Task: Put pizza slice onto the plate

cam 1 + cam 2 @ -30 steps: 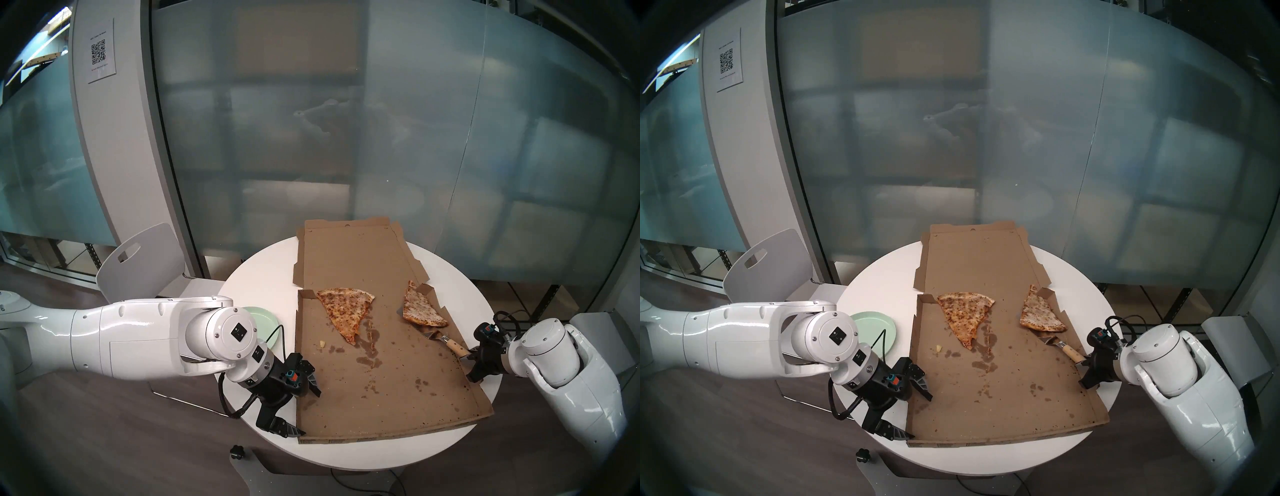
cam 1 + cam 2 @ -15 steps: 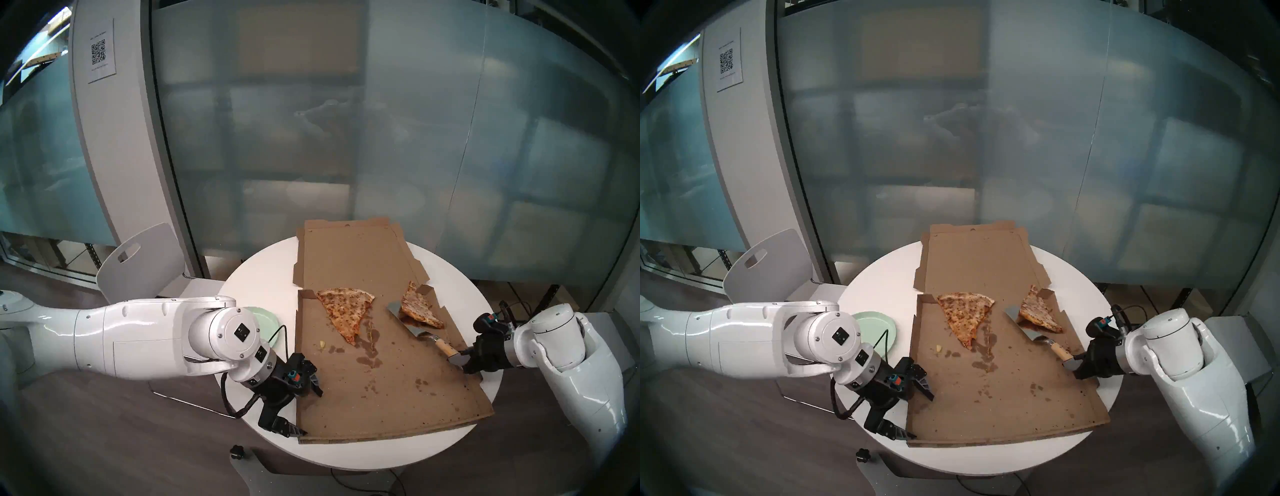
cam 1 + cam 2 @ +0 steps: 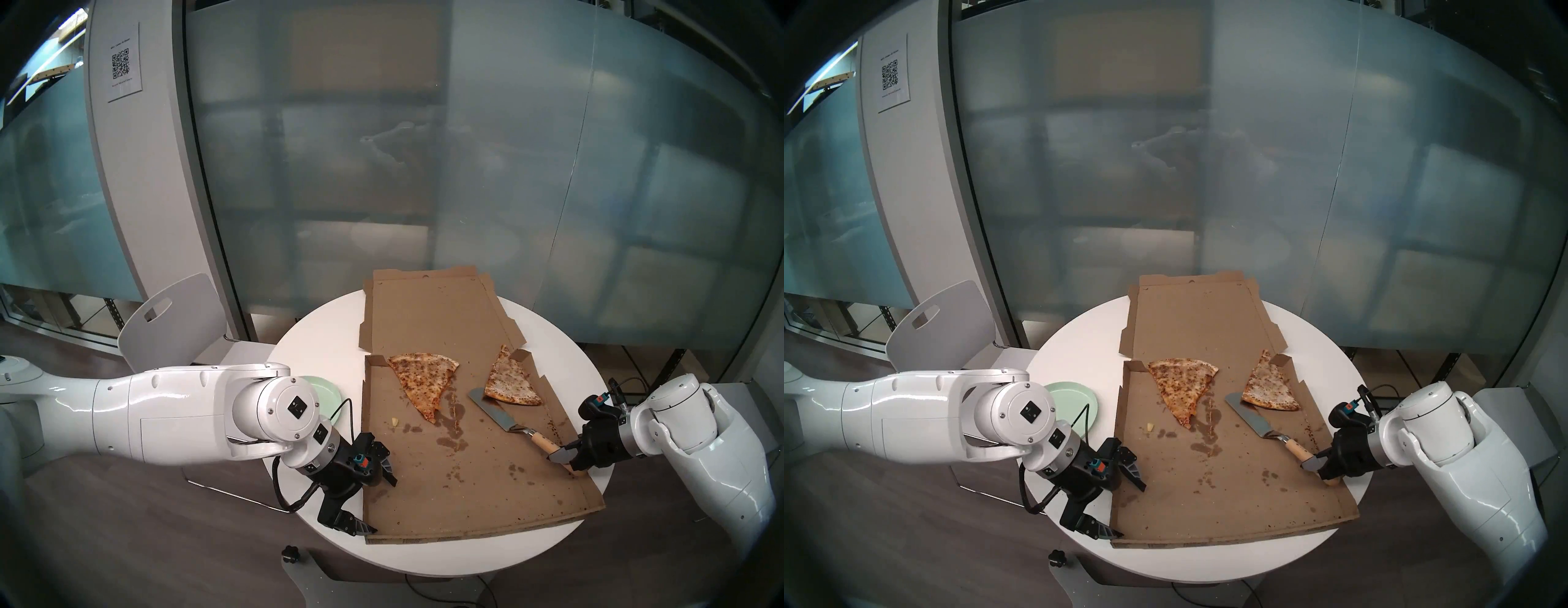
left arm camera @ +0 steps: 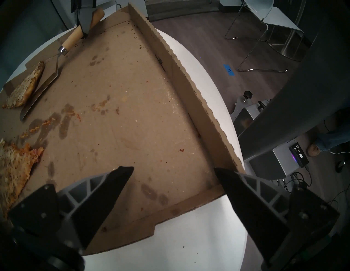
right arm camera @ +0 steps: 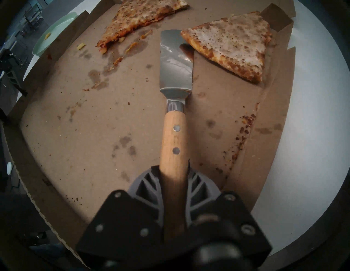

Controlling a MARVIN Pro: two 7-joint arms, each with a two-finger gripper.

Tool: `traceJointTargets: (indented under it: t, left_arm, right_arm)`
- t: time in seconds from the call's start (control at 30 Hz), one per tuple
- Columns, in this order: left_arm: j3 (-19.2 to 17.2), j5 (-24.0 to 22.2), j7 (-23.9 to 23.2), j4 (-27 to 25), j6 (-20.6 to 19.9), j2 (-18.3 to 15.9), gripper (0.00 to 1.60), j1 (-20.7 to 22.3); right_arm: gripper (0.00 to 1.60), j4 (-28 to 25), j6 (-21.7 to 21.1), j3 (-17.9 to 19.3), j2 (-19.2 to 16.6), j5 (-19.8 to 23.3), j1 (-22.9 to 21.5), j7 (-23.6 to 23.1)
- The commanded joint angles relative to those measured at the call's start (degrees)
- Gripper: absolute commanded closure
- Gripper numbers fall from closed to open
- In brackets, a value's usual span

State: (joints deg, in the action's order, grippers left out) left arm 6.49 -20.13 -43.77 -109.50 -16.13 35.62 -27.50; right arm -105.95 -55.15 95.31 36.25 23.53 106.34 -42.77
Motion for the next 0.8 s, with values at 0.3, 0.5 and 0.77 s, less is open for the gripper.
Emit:
traceJointTargets:
  t: [0.3, 0.5, 0.77]
  left_arm:
    - [-0.2, 0.0, -0.2, -0.1, 0.4, 0.1, 0.0, 0.4]
    - [-0.2, 0.0, -0.1, 0.2, 0.6, 0.5, 0.0, 0.3]
    - [-0.2, -0.3, 0.0, 0.4, 0.7, 0.7, 0.0, 0.2]
  right_arm:
    - [1.6, 1.9, 0.1, 0.5, -4.1, 7.6, -3.0, 0.0]
    - [1.6, 2.8, 0.1, -0.2, -5.8, 8.6, -4.6, 0.2]
    - [1.6, 5.4, 0.1, -4.1, -8.4, 11.0, -8.0, 0.5]
